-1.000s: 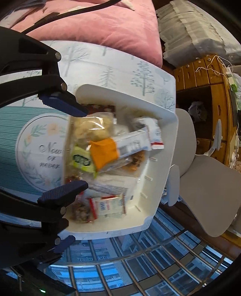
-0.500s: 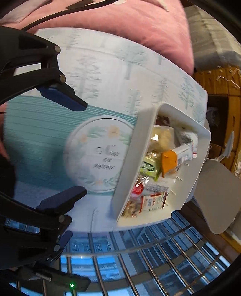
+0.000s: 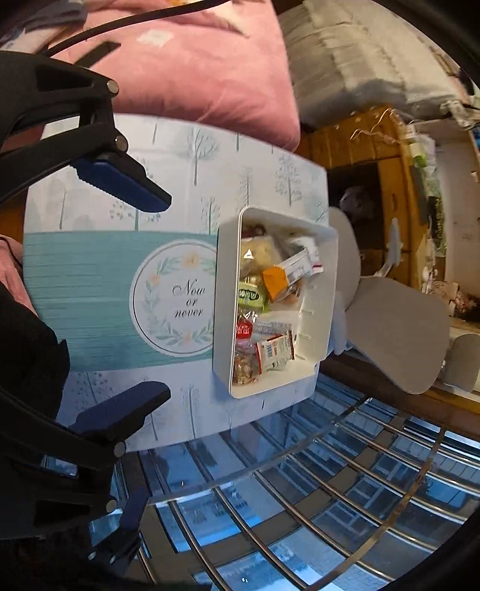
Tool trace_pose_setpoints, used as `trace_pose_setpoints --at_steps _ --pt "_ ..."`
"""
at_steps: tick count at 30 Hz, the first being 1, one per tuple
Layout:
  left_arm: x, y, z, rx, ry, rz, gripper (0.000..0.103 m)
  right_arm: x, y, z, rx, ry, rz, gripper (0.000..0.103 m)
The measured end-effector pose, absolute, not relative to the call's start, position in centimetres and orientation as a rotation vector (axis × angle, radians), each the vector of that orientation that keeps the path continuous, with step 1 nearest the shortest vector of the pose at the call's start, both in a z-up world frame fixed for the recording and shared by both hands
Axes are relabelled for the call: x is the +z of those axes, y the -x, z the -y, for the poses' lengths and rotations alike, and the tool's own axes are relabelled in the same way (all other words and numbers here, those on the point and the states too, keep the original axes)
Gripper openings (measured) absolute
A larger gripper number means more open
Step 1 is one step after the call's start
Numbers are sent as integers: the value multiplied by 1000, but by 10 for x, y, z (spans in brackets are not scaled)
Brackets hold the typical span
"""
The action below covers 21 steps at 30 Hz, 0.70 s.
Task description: Organize snacks
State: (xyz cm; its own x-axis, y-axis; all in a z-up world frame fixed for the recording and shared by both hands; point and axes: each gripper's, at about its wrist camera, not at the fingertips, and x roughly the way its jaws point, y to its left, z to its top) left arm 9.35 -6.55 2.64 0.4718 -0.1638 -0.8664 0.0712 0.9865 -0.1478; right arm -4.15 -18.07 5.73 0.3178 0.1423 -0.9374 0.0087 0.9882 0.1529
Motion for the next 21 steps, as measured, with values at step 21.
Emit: trace_pose_setpoints --at_steps 21 --pt "27 -29 72 -70 -47 -994 100 80 118 155 -72 -146 -1070 103"
